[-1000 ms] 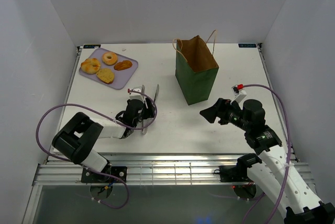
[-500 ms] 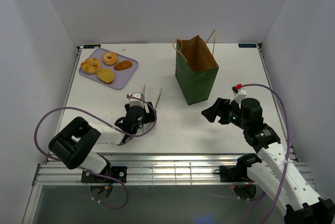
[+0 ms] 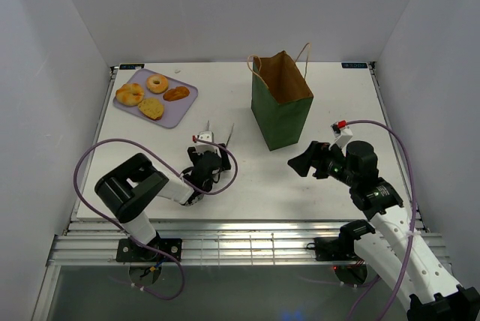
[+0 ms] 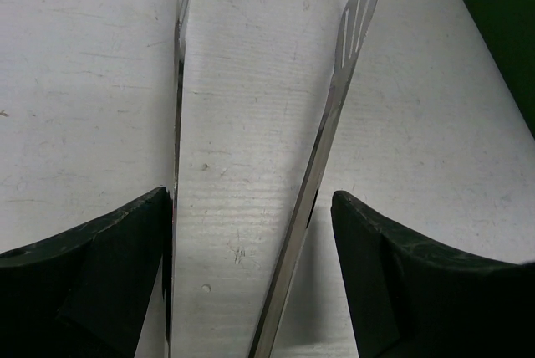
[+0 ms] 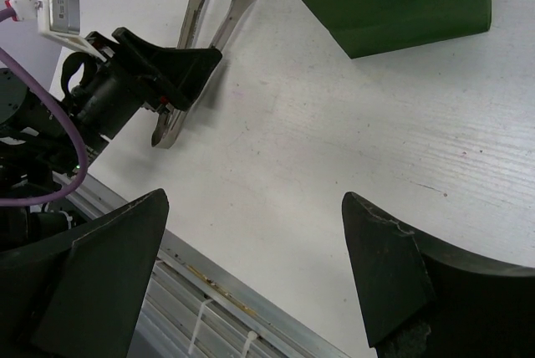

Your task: Place the fake bread into the paper bag

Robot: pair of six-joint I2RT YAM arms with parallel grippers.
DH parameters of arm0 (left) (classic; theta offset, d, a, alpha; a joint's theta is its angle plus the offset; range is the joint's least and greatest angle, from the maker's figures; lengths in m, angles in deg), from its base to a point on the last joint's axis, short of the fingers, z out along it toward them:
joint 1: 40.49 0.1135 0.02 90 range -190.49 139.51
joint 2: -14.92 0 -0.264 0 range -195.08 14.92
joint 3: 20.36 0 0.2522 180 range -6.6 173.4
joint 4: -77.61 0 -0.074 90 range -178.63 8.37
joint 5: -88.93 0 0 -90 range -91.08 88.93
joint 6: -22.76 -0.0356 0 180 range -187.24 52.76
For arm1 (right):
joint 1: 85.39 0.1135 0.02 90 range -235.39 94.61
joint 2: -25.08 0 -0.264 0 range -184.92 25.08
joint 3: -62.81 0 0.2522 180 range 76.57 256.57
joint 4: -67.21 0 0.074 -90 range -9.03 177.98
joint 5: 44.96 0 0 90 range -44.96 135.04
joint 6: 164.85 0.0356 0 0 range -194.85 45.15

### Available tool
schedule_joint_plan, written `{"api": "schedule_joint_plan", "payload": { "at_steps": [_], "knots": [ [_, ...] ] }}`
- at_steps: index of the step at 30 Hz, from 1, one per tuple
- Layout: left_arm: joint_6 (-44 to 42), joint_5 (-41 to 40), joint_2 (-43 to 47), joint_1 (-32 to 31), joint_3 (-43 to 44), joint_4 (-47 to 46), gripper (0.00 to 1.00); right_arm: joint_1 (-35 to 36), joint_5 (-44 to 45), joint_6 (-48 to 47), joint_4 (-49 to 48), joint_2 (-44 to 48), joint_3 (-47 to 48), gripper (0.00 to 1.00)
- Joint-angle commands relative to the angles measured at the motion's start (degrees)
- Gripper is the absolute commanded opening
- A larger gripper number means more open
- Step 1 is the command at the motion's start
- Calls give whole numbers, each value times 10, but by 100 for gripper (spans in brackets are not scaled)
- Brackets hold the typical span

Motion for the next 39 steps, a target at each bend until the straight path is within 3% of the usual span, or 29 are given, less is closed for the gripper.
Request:
{"api": "schedule_joint_plan", "payload": {
  "at_steps": [1,7,13,23,30,37,39],
  "knots": [
    [38,35,-46,-2,-22,93,85,2,-8,-12,-15,10,28,90],
    [64,32,-34,-13,-54,93,77,2,-6,-7,-18,17,27,90],
    [64,17,-17,-35,-61,105,88,2,-18,3,-26,20,20,90],
    [114,-15,-30,-76,-60,171,87,2,-22,6,-23,40,15,90],
    [130,-9,-92,-78,-45,186,80,2,-19,6,-16,47,17,90],
    [147,-11,-87,-91,-56,188,61,2,-18,9,-18,44,15,90],
    [145,-16,-72,-92,-62,192,51,2,-18,10,-19,41,15,90]
  ]
}}
